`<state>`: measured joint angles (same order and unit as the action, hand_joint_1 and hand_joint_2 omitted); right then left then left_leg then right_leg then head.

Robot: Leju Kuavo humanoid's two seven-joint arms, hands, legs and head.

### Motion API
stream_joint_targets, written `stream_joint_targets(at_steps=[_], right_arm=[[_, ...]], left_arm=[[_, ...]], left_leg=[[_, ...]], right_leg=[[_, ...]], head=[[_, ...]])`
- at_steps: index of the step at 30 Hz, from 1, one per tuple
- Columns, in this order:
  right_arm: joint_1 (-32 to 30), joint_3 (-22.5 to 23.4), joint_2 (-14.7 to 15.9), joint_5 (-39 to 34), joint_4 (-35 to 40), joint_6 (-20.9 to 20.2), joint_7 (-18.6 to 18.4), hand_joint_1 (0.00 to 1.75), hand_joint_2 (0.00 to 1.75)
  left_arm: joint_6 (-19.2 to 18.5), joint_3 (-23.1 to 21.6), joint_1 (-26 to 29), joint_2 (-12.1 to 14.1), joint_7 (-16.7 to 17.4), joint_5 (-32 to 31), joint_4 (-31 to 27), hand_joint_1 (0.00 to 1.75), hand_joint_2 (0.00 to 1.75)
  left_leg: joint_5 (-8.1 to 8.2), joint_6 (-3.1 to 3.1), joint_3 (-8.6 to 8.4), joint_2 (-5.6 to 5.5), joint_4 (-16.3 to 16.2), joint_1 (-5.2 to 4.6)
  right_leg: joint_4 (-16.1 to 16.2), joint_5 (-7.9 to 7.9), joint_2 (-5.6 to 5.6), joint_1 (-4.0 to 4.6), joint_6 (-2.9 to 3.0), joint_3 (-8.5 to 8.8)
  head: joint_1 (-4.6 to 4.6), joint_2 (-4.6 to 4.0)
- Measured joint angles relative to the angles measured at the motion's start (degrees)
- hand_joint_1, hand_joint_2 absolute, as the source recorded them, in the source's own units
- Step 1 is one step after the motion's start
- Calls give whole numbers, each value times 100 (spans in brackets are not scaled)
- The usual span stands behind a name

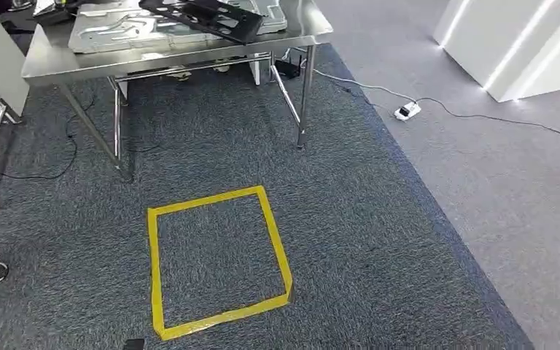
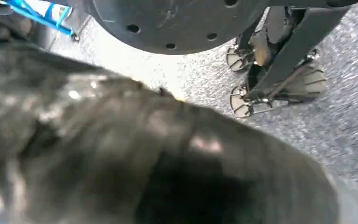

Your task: Take the parts from the cabinet and place them on the table.

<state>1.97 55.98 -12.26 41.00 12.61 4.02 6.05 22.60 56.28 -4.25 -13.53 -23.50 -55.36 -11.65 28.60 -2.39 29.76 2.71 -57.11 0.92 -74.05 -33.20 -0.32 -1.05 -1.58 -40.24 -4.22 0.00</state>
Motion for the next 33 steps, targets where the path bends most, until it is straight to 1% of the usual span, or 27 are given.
stream_joint_targets(at_steps=[1, 2, 3, 4, 7, 8, 9, 10, 12, 13, 14, 15, 16, 17, 18, 19, 21, 23, 24, 25, 26, 28, 29, 30, 31, 32, 33], right_arm=[[-8, 0, 0, 13, 0, -2, -7, 0, 0], [-9, 0, 0, 24, 0, 0, -7, 0, 0], [-3, 0, 0, 29, 0, -2, -9, 0, 0], [10, 0, -2, 39, 0, -4, -15, 0, 0], [-1, 0, 0, 42, 0, -2, -13, 0, 0], [-1, 0, -2, 42, 0, -2, -13, 0, 0], [-1, 0, -2, 42, 0, -2, -13, 0, 0], [4, 0, -2, 42, 0, -2, -17, 0, 0], [12, 0, -4, 44, 0, -4, -24, 0, 0], [11, 0, -4, 44, 0, -9, -28, 0, 0], [6, 0, -4, 46, 0, -9, -33, 0, 0], [-2, 0, -4, 57, 0, -9, -48, 0, 0], [-4, 0, -2, 59, 0, -13, -55, 0, 0], [-2, 0, -2, 61, 0, -22, -66, 0, 0], [2, 0, -4, 61, 0, -33, -68, 0, 0], [9, 0, -11, 63, -2, -44, -77, 0, 0], [16, 0, -11, 79, -2, -59, -94, 0, 0], [-18, 0, -13, 81, -7, -81, -103, 0, 0], [-24, 0, -11, 85, -7, -76, -107, 0, 0], [-23, 0, -11, 92, -7, -76, -107, 0, 0], [-19, 0, -11, 107, -7, -76, -114, 0, 0], [-2, -2, -11, 127, -7, -79, -118, 0, 0], [-3, -2, -11, 138, -7, -79, -122, 0, 0], [-5, -2, -11, 144, -7, -79, -129, 0, 0], [-9, -2, -11, 144, -7, -79, -133, 0, 0], [-18, -2, -11, 144, -7, -79, -142, 0, 0], [-19, -2, -11, 147, -7, -79, -157, 0, 0]], left_arm=[[0, 0, -8, -2, 0, 0, 0, 0, 0], [0, 0, -11, -2, 0, 0, 0, 0, 0], [-2, 0, -12, -2, -2, 0, 0, 0, 0], [-4, 0, -13, -2, -2, 0, 0, 0, 0], [-4, 0, -29, -4, -7, 2, 0, 0, 0], [-4, 2, -38, -7, -7, 2, 0, 0, 0], [-7, 2, -39, -7, -9, 2, 0, 0, 0], [-7, 2, -38, -7, -15, 2, 0, 0, 0], [-13, 2, -19, -4, -17, 9, 0, 0, 0], [-15, 4, -6, -2, -17, 11, 0, 0, 0], [-17, 7, 2, 0, -17, 11, 0, 0, 0], [-20, 7, 2, 0, -20, 11, 0, 0, 0], [-22, 7, -2, -2, -22, 11, 0, 0, 0], [-24, 9, -4, 0, -26, 11, 0, 0, 0], [-24, 9, -5, 0, -33, 11, 0, 0, 0], [-24, 18, 2, 18, -33, 11, 0, 0, 0], [-46, 35, -9, 15, -46, 4, 0, 0, 0], [-57, 37, -15, 15, -52, 7, 0, 0, 0], [-61, 41, -15, 15, -52, 11, 0, 0, 0], [-63, 42, -19, 15, -61, 9, 0, 0, 0], [-66, 42, -19, 13, -70, 9, 0, 0, 0], [-79, 50, 4, 13, -68, 11, 0, 0, 0], [-81, 63, 7, 13, -70, 13, 0, 0, 0], [-81, 72, 3, 13, -70, 15, 0, 0, 0], [-81, 79, -4, 11, -70, 18, 0, 0, 0], [-81, 83, -9, 9, -70, 18, 0, 0, 0], [-81, 85, -13, 7, -70, 17, 0, 0, 0]], left_leg=[[13, 21, -7, 62, -5, 2], [28, 43, -23, 114, -11, 4], [46, 73, -43, 157, -24, -1], [66, 114, -39, 199, -35, -47], [62, 212, -76, 318, -16, -34], [67, 247, -93, 362, -11, -30], [163, 296, -63, 155, -103, 5], [352, 298, 31, -49, -316, 8], [840, 302, 427, -196, -1201, 10], [983, 301, 623, -216, -1616, 10], [988, 295, 719, -218, -1814, 9], [854, 277, 683, -219, -1726, 9], [610, 254, 528, -226, -1389, 9], [326, 226, 294, -271, -890, 9], [89, 184, 59, -463, -381, 9], [150, 145, -8, -736, -183, -3], [132, 151, 4, -659, -116, -22], [98, 100, -39, -556, -88, -39], [28, 38, -63, -465, 1, 33], [11, 12, -71, -399, 33, 18], [1, -12, -62, -341, 33, 14], [7, -16, -43, -178, 28, -1], [11, -12, -36, -80, 26, -1], [16, -6, -40, -8, 25, -1], [28, 3, -48, 54, 24, 3], [43, 26, -68, 115, 21, 5], [64, 57, -94, 164, 13, 7]], right_leg=[[471, 268, 44, -19, -5, 261], [1009, 496, 136, -24, 1, 559], [1481, 579, 343, -17, 20, 811], [1508, 533, 470, 37, 64, 822], [1510, 560, 293, 71, 137, 759], [1552, 588, 236, 54, 183, 754], [1591, 625, 184, 18, 232, 781], [1596, 643, 139, 17, 270, 768], [1589, 662, 28, 41, 312, 725], [1582, 669, -44, 60, 322, 706], [1567, 672, -119, 73, 326, 692], [1549, 672, -188, 79, 326, 685], [1529, 671, -268, 84, 325, 682], [1512, 671, -351, 89, 324, 685], [1499, 670, -421, 87, 321, 680], [1480, 677, -462, 105, 292, 654], [1470, 706, -580, 69, 208, 595], [1511, 752, -698, 51, 124, 584], [1460, 725, -588, 69, 117, 579], [1319, 595, -294, 89, 99, 515], [969, 349, -127, 86, 78, 339], [85, -75, -38, 57, 27, -74], [-213, -142, -29, 38, 5, -210], [-194, -63, -17, 18, -11, -185], [63, 116, 9, 0, -21, -36], [546, 360, 61, -13, -20, 244], [1080, 572, 204, -16, -12, 549]], head=[[2, -2], [0, 0], [0, 0], [2, 0], [4, 0], [4, 0], [7, -2], [7, 0], [7, 0], [7, -2], [7, 0], [7, 0], [7, 0], [7, -2], [7, -2], [2, 0], [4, 0], [2, -2], [2, 0], [0, 0], [2, 0], [2, -2], [0, 0], [0, 0], [0, -2], [0, 0], [0, 0]])
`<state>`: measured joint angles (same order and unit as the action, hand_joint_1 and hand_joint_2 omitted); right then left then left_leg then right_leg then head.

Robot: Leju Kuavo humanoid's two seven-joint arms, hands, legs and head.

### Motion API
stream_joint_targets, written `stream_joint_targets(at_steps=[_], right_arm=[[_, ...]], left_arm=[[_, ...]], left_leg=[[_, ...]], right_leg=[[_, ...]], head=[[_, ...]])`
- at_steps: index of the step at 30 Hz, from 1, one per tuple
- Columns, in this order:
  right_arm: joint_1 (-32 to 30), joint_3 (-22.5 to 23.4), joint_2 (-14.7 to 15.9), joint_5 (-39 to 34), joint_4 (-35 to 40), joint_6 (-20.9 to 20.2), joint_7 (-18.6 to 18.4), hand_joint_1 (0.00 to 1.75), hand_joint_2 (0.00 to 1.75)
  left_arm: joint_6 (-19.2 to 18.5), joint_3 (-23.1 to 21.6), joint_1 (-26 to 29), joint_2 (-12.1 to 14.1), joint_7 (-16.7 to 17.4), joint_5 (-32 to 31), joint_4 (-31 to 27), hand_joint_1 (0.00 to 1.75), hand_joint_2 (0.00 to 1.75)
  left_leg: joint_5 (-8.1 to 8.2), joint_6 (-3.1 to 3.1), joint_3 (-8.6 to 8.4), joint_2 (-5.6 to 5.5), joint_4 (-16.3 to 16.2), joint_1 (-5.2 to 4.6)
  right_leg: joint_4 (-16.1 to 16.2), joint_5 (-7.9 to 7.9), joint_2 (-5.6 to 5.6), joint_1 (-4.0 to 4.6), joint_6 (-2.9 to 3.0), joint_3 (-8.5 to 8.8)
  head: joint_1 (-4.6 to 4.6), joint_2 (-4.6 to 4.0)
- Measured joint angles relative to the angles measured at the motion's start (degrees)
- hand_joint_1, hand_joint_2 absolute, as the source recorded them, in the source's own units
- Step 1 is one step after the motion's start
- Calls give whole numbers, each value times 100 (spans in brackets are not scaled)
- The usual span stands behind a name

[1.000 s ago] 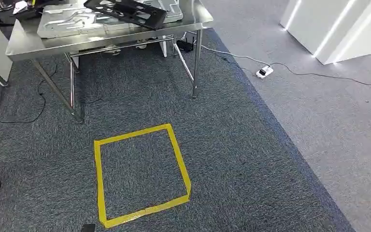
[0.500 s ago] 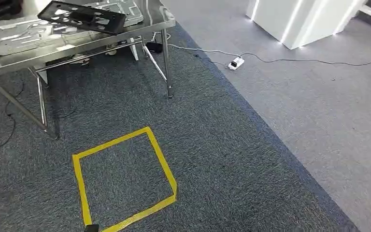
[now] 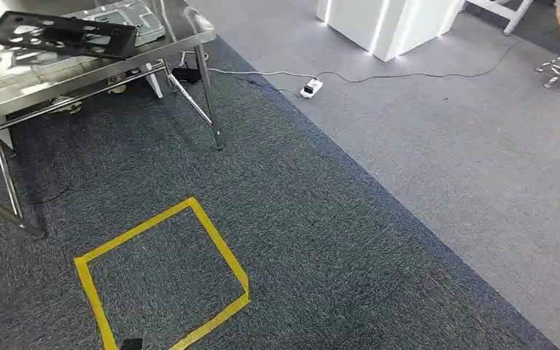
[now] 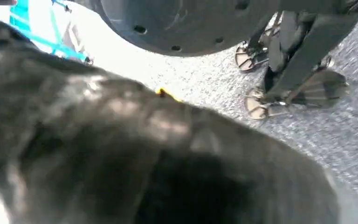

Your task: Take the parts from the cabinet and place them on the table.

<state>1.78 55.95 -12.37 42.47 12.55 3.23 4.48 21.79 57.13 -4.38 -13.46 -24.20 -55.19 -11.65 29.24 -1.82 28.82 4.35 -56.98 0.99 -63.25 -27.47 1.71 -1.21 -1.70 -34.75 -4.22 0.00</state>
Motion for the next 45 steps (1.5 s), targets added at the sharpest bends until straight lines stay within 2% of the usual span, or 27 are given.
stream_joint_targets(at_steps=[1, 2, 5, 6, 8, 10, 11, 13, 15, 16, 17, 21, 23, 24, 26, 27, 29, 30, 31, 32, 36, 38, 39, 41, 42, 44, 45], right_arm=[[10, 2, 0, 2, 0, 0, -11, 0, 0], [22, 0, 0, 6, 0, -2, -20, 0, 0], [1, 0, 2, 15, 0, -2, -50, 0, 0], [3, 0, 0, 17, 0, -2, -55, 0, 0], [7, 0, -2, 17, 0, -2, -63, 0, 0], [14, 0, -5, 17, 0, -2, -63, 0, 0], [12, 0, -5, 17, 0, -2, -63, 0, 0], [-1, 0, -5, 15, -2, -2, -64, 0, 0], [2, 0, -7, 17, 0, -2, -68, 0, 0], [2, 0, -15, 17, 0, -2, -70, 0, 0], [17, 0, -29, 18, -2, -2, -72, 0, 0], [-34, 0, -29, 24, -4, -2, -72, 0, 0], [-37, 0, -29, 26, -7, 0, -74, 0, 0], [-29, 0, -29, 26, -7, 0, -77, 0, 0], [-12, 0, -29, 26, -7, 0, -77, 0, 0], [-13, 0, -29, 28, -7, 0, -77, 0, 0], [-19, 0, -26, 28, -7, 0, -77, 0, 0], [-25, 0, -26, 28, -7, 0, -77, 0, 0], [-25, 0, -26, 28, -7, 0, -77, 0, 0], [-15, 0, -31, 31, -11, 0, -77, 0, 0], [-27, 0, -26, 33, -11, 0, -79, 0, 0], [-15, 0, -26, 33, -11, 0, -81, 0, 0], [-12, 0, -26, 33, -11, 0, -81, 0, 0], [-10, 0, -26, 33, -11, 0, -81, 0, 0], [-10, 0, -26, 33, -11, 0, -81, 0, 0], [-19, 0, -26, 33, -11, 0, -81, 0, 0], [-19, 0, -26, 33, -11, 0, -81, 0, 0]], left_arm=[[0, 2, 1, 0, 0, 0, 0, 0, 0], [0, 5, 1, 0, 2, 2, 0, 0, 0], [-18, 9, -20, -2, 2, 0, 0, 0, 0], [-28, 11, -26, -4, 0, -2, 0, 0, 0], [-44, 11, -23, -4, -9, -7, 0, 0, 0], [-59, 11, 6, -4, -9, -4, 0, 0, 0], [-68, 11, 14, -4, -9, -4, 0, 0, 0], [-74, 13, 24, -4, -9, 0, 0, 0, 0], [-83, 13, 14, -4, -11, -2, 0, 0, 0], [-85, 15, 16, -4, -13, 0, 0, 0, 0], [-87, 15, 23, 4, -15, 2, 0, 0, 0], [-94, 20, -4, 4, -33, 4, 0, 0, 0], [-94, 22, -7, -4, -37, 0, 0, 0, 0], [-96, 22, 1, -4, -37, 0, 0, 0, 0], [-96, 24, 23, -2, -37, 2, 0, 0, 0], [-96, 24, 23, -2, -37, 2, 0, 0, 0], [-101, 24, 13, -4, -37, 2, 0, 0, 0], [-101, 24, 11, -7, -37, 0, 0, 0, 0], [-101, 24, 12, -11, -37, 0, 0, 0, 0], [-101, 26, 7, -9, -37, -2, 0, 0, 0], [-101, 26, -18, -20, -37, -7, 0, 0, 0], [-101, 28, -19, -22, -39, -7, 0, 0, 0], [-101, 29, -10, -22, -39, -7, 0, 0, 0], [-101, 29, 16, -22, -39, -7, 0, 0, 0], [-101, 29, 25, -22, -39, -7, 0, 0, 0], [-101, 29, 24, -22, -39, -4, 0, 0, 0], [-101, 29, 24, -22, -39, -4, 0, 0, 0]], left_leg=[[27, 41, -19, 53, -6, -18], [66, 87, 0, 104, -36, -59], [67, 155, -78, 256, 0, -54], [114, 195, -56, 260, -14, -37], [478, 215, 129, -227, -518, -3], [915, 223, 586, -371, -1477, -3], [990, 221, 763, -381, -1821, -4], [695, 192, 767, -387, -1682, -4], [130, 134, 404, -496, -780, -7], [-80, 87, 219, -759, -312, -13], [-19, 56, 182, -957, -130, -6], [-84, -11, 133, -729, -51, -32], [-151, -78, 87, -585, 48, -6], [-153, -88, 90, -502, 47, -14], [-131, -104, 90, -323, 40, -29], [-121, -97, 88, -241, 39, -31], [-87, -71, 61, -102, 32, -25], [-63, -45, 38, -48, 23, -18], [-30, -4, 6, 2, 4, -16], [5, 50, -1, 48, -5, -62], [30, 173, -80, 204, 12, -32], [297, 222, 33, -198, -284, 17], [558, 221, 225, -315, -709, 19], [959, 222, 683, -382, -1685, 16], [977, 209, 825, -383, -1938, 16], [675, 152, 761, -390, -1683, 4], [675, 152, 761, -390, -1683, 4]], right_leg=[[415, -4, 333, 25, 17, 204], [440, 21, 255, 73, 91, 206], [426, 13, 90, 115, 174, 156], [483, 50, 22, 61, 235, 189], [498, 72, -70, 58, 313, 184], [495, 72, -206, 80, 347, 172], [489, 72, -289, 92, 351, 171], [464, 69, -461, 107, 356, 179], [448, 64, -622, 112, 350, 200], [448, 61, -686, 101, 344, 198], [412, 41, -743, 136, 299, 167], [474, 112, -968, 78, 130, 110], [162, -129, -441, 102, 107, 0], [-232, -379, -309, 97, 85, -197], [-1149, -758, -236, 56, 38, -648], [-1321, -757, -230, 35, 19, -734], [-794, -377, -175, -18, -24, -456], [-245, -128, -94, -36, -37, -153], [329, 62, 98, -49, -46, 175], [388, -13, 226, 7, 4, 199], [436, 20, 13, 58, 165, 157], [483, 64, -92, 15, 263, 186], [482, 64, -136, 24, 292, 176], [477, 64, -271, 60, 323, 172], [466, 63, -346, 79, 324, 170], [461, 62, -494, 105, 326, 184], [461, 62, -494, 105, 326, 184]], head=[[-2, 0], [13, 0], [11, 0], [17, 0], [17, 0], [15, -2], [17, 0], [15, -2], [15, 0], [15, -2], [9, 0], [13, 0], [2, 0], [7, 0], [9, 0], [4, -2], [9, 0], [4, 0], [9, 0], [9, 0], [11, 0], [15, -2], [28, 0], [24, -2], [24, 0], [22, 0], [22, 0]])
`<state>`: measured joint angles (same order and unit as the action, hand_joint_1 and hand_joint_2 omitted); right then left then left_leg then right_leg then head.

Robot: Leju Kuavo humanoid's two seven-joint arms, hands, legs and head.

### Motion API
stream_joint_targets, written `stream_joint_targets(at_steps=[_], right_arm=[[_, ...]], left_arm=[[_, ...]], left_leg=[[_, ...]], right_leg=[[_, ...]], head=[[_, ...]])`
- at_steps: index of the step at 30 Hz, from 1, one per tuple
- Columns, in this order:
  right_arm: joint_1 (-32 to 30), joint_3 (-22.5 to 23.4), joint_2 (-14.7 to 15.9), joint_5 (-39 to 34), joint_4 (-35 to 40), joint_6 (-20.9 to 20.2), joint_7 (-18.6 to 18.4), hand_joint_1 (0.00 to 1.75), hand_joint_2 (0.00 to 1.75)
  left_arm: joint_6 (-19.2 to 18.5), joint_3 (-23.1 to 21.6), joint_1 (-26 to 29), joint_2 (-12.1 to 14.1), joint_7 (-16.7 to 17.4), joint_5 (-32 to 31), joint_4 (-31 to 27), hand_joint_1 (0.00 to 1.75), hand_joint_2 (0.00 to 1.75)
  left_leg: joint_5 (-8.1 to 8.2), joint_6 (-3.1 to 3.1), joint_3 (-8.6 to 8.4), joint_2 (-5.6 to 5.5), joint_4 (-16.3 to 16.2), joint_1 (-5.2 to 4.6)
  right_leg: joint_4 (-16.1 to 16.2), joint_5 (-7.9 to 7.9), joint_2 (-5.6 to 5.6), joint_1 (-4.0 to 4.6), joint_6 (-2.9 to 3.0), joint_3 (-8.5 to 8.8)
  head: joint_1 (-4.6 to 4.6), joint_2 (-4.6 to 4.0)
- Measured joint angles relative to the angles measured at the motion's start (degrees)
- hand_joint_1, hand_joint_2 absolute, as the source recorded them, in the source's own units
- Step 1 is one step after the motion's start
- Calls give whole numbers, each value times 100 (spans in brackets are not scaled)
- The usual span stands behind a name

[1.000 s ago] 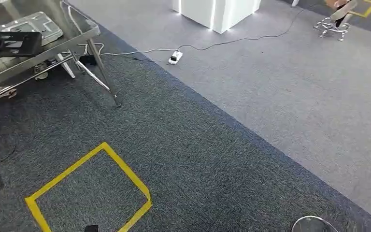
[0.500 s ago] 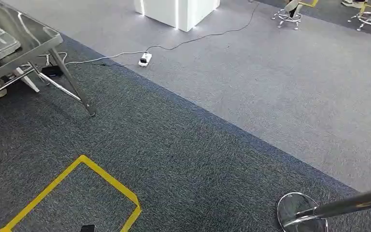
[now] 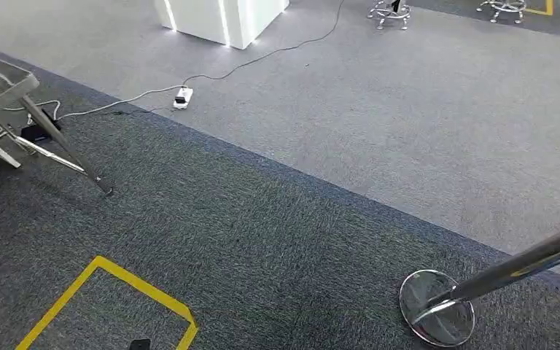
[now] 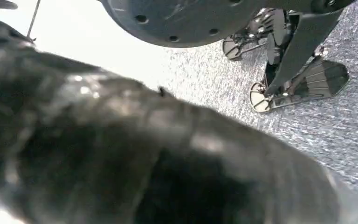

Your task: Take the parts from the cabinet and place them on the table.

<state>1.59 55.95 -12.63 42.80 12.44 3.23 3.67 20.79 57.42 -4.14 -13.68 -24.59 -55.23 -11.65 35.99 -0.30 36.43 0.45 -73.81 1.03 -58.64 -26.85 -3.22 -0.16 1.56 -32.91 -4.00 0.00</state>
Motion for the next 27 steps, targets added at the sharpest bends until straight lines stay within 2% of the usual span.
stream_joint_targets(at_steps=[3, 4, 5, 6, 7, 8, 9, 10, 11, 12, 13, 14, 15, 16, 17, 18, 19, 20, 21, 23, 24, 25, 26, 27], right_arm=[[0, 0, 0, 0, 0, 0, 0, 0, 0], [0, 0, 0, 0, 0, 0, 0, 0, 0], [2, 0, 0, 0, 0, -4, 0, 0, 0], [4, 0, -4, 0, -2, -9, 0, 0, 0], [2, 2, -20, 0, -9, -13, -2, 0, 0], [-21, 0, -20, 2, -9, -17, -9, 0, 0], [-22, 0, -20, 4, -9, -17, -11, 0, 0], [-20, 0, -20, 9, -9, -20, -13, 0, 0], [-11, 0, -20, 13, -9, -22, -18, 0, 0], [-2, 0, -18, 18, -9, -24, -17, 0, 0], [3, 0, -17, 20, -9, -24, -17, 0, 0], [3, 0, -15, 20, -9, -24, -17, 0, 0], [1, 0, -15, 22, -9, -24, -22, 0, 0], [-4, 0, -13, 28, -9, -24, -26, 0, 0], [-12, 0, -7, 39, -9, -24, -35, 0, 0], [-11, 0, -2, 48, -9, -24, -35, 0, 0], [-2, 0, -7, 57, -9, -26, -35, 0, 0], [20, 0, -7, 68, -11, -28, -39, 0, 0], [21, 0, -7, 70, -11, -28, -42, 0, 0], [13, 0, 2, 72, -11, -28, -48, 0, 0], [15, 0, 2, 72, -11, -26, -48, 0, 0], [19, 0, 2, 74, -11, -28, -48, 0, 0], [25, 0, 2, 77, -11, -26, -50, 0, 0], [31, 0, 2, 76, -11, -26, -50, 0, 0]], left_arm=[[0, 0, 0, 0, 2, 0, 0, 0, 0], [0, 0, -1, 0, 0, 0, 0, 0, 0], [-2, 0, -4, 2, 0, -2, 0, 0, 0], [-2, 0, -5, 2, 0, -2, 0, 0, 0], [-9, 0, -29, 20, -15, -2, 0, 0, 0], [-13, 0, -32, 20, -15, -2, 0, 0, 0], [-18, 2, -27, 4, -15, -2, 0, 0, 0], [-18, 4, -27, 7, -18, -7, 0, 0, 0], [-20, 4, -26, 7, -20, -15, 0, 0, 0], [-24, 4, -18, 7, -20, -15, 0, 0, 0], [-24, 4, -1, 4, -18, -15, 0, 0, 0], [-24, 4, 5, 7, -18, -13, 0, 0, 0], [-24, 4, 1, 7, -17, -15, 0, 0, 0], [-24, 4, -7, 4, -18, -15, 0, 0, 0], [-24, 4, -12, 4, -18, -15, 0, 0, 0], [-26, 7, -13, 4, -18, -17, 0, 0, 0], [-26, 4, -12, 7, -18, -20, 0, 0, 0], [-26, 7, -10, 9, -18, -20, 0, 0, 0], [-26, 7, -16, 9, -18, -20, 0, 0, 0], [-26, 7, -32, 7, -18, -22, 0, 0, 0], [-26, 7, -40, 2, -18, -22, 0, 0, 0], [-26, 7, -45, 2, -18, -22, 0, 0, 0], [-28, 7, -41, 2, -20, -22, 0, 0, 0], [-26, 7, -28, 2, -20, -22, 0, 0, 0]], left_leg=[[-17, -3, -9, -1, 23, -1], [-86, -15, -48, -8, 122, -5], [-491, -85, -359, -109, 826, -44], [-689, -130, -553, -259, 1258, -67], [-721, -167, -653, -381, 1595, -116], [-753, -197, -703, -324, 1645, -119], [-850, -233, -745, -227, 1796, -13], [-878, -260, -765, -158, 1856, -41], [-902, -293, -770, -83, 1874, -52], [-900, -292, -758, -8, 1876, -63], [-893, -291, -757, 82, 1872, -73], [-884, -285, -756, 172, 1870, -73], [-874, -278, -760, 248, 1865, -68], [-857, -261, -767, 313, 1859, -60], [-832, -237, -779, 370, 1840, -49], [-798, -202, -791, 420, 1807, -40], [-753, -139, -799, 463, 1757, -60], [-683, -87, -774, 519, 1701, -98], [-673, -59, -791, 553, 1715, -97], [-658, -3, -879, 672, 1737, -79], [-632, 37, -882, 700, 1720, -56], [-501, 72, -840, 417, 1583, -27], [-270, 72, -705, 198, 1271, -19], [-1, 72, -486, 74, 784, -20]], right_leg=[[0, 0, -5, 0, 0, 1], [-1, 0, -27, 1, 0, 3], [-2, 1, -135, 1, -1, 21], [-2, 2, -188, -6, -3, 29], [-1, 42, -380, -46, -120, -30], [39, 70, -438, -44, -164, -38], [8, 63, -420, -20, -182, -31], [-113, -57, -124, 13, -190, -95], [-443, -298, 89, 14, -207, -263], [-867, -522, 186, -3, -235, -466], [-1299, -702, 231, -26, -261, -670], [-1598, -765, 251, -53, -290, -820], [-1617, -692, 268, -85, -318, -828], [-1356, -497, 297, -120, -348, -695], [-913, -256, 358, -146, -375, -456], [-425, -44, 492, -164, -400, -193], [15, 4, 852, -168, -407, 15], [13, 4, 844, -129, -319, 9], [-17, -22, 755, -111, -266, -6], [-18, -31, 639, -72, -203, -26], [16, 2, 560, -109, -142, -7], [27, 20, 493, -116, -103, -5], [26, 26, 447, -109, -61, -16], [24, 27, 380, -94, -34, -25]], head=[[0, 0], [2, 0], [0, 0], [2, 0], [2, 0], [0, 0], [0, 0], [-4, 0], [-22, -2], [-24, 0], [-22, 0], [-24, 0], [-24, 0], [-26, 0], [-22, -2], [-26, 0], [-26, 0], [-15, 0], [-4, -2], [-4, -2], [2, 0], [0, -2], [2, 0], [2, 0]])
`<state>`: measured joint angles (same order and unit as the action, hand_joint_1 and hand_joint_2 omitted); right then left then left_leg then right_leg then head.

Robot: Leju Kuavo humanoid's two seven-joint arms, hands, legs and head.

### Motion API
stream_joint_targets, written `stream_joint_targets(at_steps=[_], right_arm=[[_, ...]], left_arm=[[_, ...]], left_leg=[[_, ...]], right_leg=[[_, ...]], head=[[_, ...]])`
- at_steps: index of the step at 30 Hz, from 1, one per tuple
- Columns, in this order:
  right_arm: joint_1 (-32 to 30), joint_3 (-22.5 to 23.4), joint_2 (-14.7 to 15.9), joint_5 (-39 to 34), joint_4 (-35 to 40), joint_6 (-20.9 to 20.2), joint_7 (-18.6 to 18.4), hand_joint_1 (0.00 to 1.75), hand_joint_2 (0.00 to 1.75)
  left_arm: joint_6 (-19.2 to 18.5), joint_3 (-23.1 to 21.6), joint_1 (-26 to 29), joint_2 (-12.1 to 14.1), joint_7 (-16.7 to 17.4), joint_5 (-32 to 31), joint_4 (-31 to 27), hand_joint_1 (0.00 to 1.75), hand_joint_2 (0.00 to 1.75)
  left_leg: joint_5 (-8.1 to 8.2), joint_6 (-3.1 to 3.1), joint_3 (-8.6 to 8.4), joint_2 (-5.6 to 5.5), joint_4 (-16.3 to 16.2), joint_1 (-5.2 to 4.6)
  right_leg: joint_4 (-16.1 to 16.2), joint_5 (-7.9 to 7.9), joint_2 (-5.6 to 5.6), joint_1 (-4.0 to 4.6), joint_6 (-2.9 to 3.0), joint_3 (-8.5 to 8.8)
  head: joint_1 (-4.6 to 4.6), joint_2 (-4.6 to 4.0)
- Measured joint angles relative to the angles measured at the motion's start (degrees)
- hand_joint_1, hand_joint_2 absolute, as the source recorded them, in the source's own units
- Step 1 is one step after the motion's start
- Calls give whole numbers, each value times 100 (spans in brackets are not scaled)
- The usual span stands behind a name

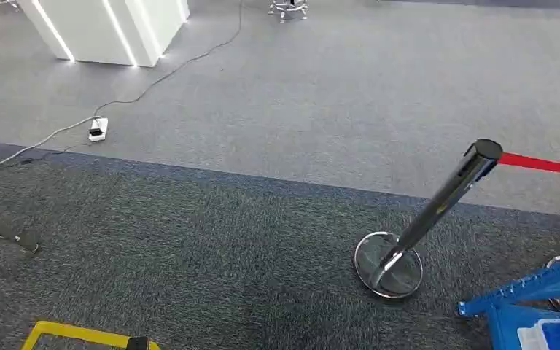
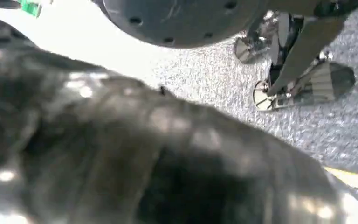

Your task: Take the parts from the cabinet and place them on the table.

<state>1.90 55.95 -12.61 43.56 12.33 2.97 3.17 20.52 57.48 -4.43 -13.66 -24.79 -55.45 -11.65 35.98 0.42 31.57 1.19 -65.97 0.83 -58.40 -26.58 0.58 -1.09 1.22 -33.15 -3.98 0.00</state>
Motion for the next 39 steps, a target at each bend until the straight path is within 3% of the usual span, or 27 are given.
stream_joint_targets(at_steps=[2, 3, 4, 6, 7, 8, 10, 12, 14, 15, 17, 18, 19, 21, 22, 23, 27, 28, 29, 30, 32, 33, 34, 36, 37, 38, 39], right_arm=[[-1, 0, 0, 0, 0, 0, 0, 0, 0], [-5, 0, 0, 0, 0, 0, 0, 0, 0], [-11, 0, 0, 0, 0, 0, 0, 0, 0], [-9, 0, 0, 0, -2, 0, 0, 0, 0], [-6, 0, -2, 0, -2, 0, 0, 0, 0], [5, 0, -7, 0, -4, 0, -2, 0, 0], [-10, 0, -4, 0, -4, 0, -4, 0, 0], [-51, 0, -4, 2, -9, 2, -13, 0, 0], [-37, 0, -2, 4, -9, 2, -15, 0, 0], [-20, 0, -2, 4, -9, 2, -17, 0, 0], [-14, 0, -2, 4, -9, 2, -17, 0, 0], [-17, 0, -2, 4, -9, 2, -17, 0, 0], [-20, 0, -2, 4, -9, 2, -17, 0, 0], [-35, 0, 0, 4, -9, 2, -17, 0, 0], [-35, 0, 0, 4, -9, 2, -17, 0, 0], [-19, 0, 0, 4, -9, 2, -17, 0, 0], [-24, 0, 2, 7, -9, 2, -17, 0, 0], [-24, 0, 0, 7, -9, 2, -17, 0, 0], [-16, 0, 0, 9, -9, 2, -17, 0, 0], [-5, 0, 0, 9, -9, 2, -17, 0, 0], [-1, 0, 0, 9, -9, 2, -17, 0, 0], [-3, 0, 0, 9, -9, 2, -17, 0, 0], [-11, 0, 0, 9, -9, 2, -17, 0, 0], [-13, 0, 0, 9, -9, 0, -17, 0, 0], [-10, 0, 0, 9, -9, 0, -17, 0, 0], [-13, 0, 0, 9, -9, -2, -17, 0, 0], [6, 0, 0, 9, -9, -7, -17, 0, 0]], left_arm=[[-2, 0, 24, 0, 2, 0, 0, 0, 0], [-2, 0, 30, 0, 2, 0, 0, 0, 0], [-2, 0, 30, 0, 4, 2, 0, 0, 0], [-7, 0, 19, 0, 4, 0, 0, 0, 0], [-11, 0, 20, 2, 2, 2, 0, 0, 0], [-13, 0, 30, 9, 2, 2, 0, 0, 0], [-22, 0, 8, 9, 0, 4, 0, 0, 0], [-30, 2, 1, 2, 0, 6, 0, 0, 0], [-39, 4, 1, -2, 2, 4, 0, 0, 0], [-46, 4, 15, -2, 2, 4, 0, 0, 0], [-48, 4, 38, -2, 9, 4, 0, 0, 0], [-48, 4, 34, -2, 9, 4, 0, 0, 0], [-50, 4, 29, -2, 9, 4, 0, 0, 0], [-55, 4, 24, -9, 9, 4, 0, 0, 0], [-55, 4, 23, -11, 9, 4, 0, 0, 0], [-55, 4, 22, -7, 9, 4, 0, 0, 0], [-55, 4, -6, -11, 9, 4, 0, 0, 0], [-57, 7, -8, -11, 9, 4, 0, 0, 0], [-59, 7, -13, -11, 7, 2, 0, 0, 0], [-61, 4, -4, -11, 4, 2, 0, 0, 0], [-63, 4, 11, -11, 7, 4, 0, 0, 0], [-63, 7, 21, -11, 7, 4, 0, 0, 0], [-63, 7, 29, -11, 9, 4, 0, 0, 0], [-66, 7, 24, -11, 9, 2, 0, 0, 0], [-66, 7, 20, -11, 9, 2, 0, 0, 0], [-66, 7, 33, -11, 9, 2, 0, 0, 0], [-68, 7, 34, -11, 9, 2, 0, 0, 0]], left_leg=[[310, -13, 432, -62, -882, -2], [252, -28, 503, -64, -979, -5], [53, -58, 446, -68, -794, -6], [-510, -133, 83, -171, 109, -15], [-745, -180, -116, -419, 612, -24], [-698, -189, -159, -596, 792, -32], [-713, -185, -153, -492, 793, -61], [-780, -251, -205, -378, 884, -34], [-838, -320, -227, -234, 966, -16], [-841, -331, -218, -150, 966, -25], [-826, -340, -205, 25, 953, -32], [-816, -337, -201, 104, 946, -31], [-802, -328, -205, 172, 940, -27], [-754, -290, -240, 289, 914, -15], [-718, -250, -264, 342, 888, -13], [-682, -198, -263, 385, 867, -58], [-630, -80, -349, 588, 873, -54], [-562, -37, -344, 511, 828, -14], [-401, -26, -277, 234, 626, -10], [-161, -21, -96, 75, 234, -8], [216, -7, 339, -39, -657, -7], [253, -7, 507, -59, -962, -7], [120, -20, 527, -62, -938, -7], [-424, -70, 250, -113, -190, -8], [-701, -100, 46, -245, 318, -7], [-763, -135, -70, -544, 664, -5], [-742, -130, -93, -611, 791, 12]], right_leg=[[-9, 2, -172, 43, 21, -11], [-19, -2, -256, 57, 26, -7], [-25, -3, -343, 69, 28, 2], [-32, -3, -509, 78, 27, 23], [-33, -3, -578, 71, 25, 18], [-63, -3, -640, 97, -8, -3], [-44, 20, -746, 55, -80, -37], [-10, 57, -848, 70, -164, -54], [-309, -199, -336, 89, -178, -178], [-713, -446, -211, 85, -200, -374], [-1597, -815, -132, 59, -241, -799], [-1782, -814, -122, 37, -261, -887], [-1664, -679, -106, 14, -284, -824], [-772, -203, 5, -25, -308, -331], [-220, -1, 213, -27, -305, -23], [-98, -110, 437, 41, -253, 31], [-64, -77, 185, 64, -134, -5], [-15, -47, 116, -2, -85, 40], [-7, -39, 64, -7, -54, 40], [-11, -30, 9, -5, -31, 28], [-16, -28, -129, 13, -12, 14], [-24, -29, -217, 21, -11, 13], [-29, -31, -303, 27, -9, 24], [-37, -32, -471, 30, -11, 44], [-39, -33, -544, 28, -13, 51], [-42, -31, -603, 23, -22, 36], [-78, -32, -674, 48, -73, 2]], head=[[0, -2], [-2, 0], [0, 0], [-2, 0], [-2, 0], [-2, -2], [-2, 0], [-2, 0], [-26, -2], [-26, 0], [-26, 0], [-26, 0], [-26, 0], [-28, 0], [-26, 0], [-28, 0], [-24, 0], [-22, 0], [-20, -2], [-15, 0], [-16, 0], [-15, 0], [-15, 0], [-15, 0], [-15, -2], [-17, 0], [-20, -2]])
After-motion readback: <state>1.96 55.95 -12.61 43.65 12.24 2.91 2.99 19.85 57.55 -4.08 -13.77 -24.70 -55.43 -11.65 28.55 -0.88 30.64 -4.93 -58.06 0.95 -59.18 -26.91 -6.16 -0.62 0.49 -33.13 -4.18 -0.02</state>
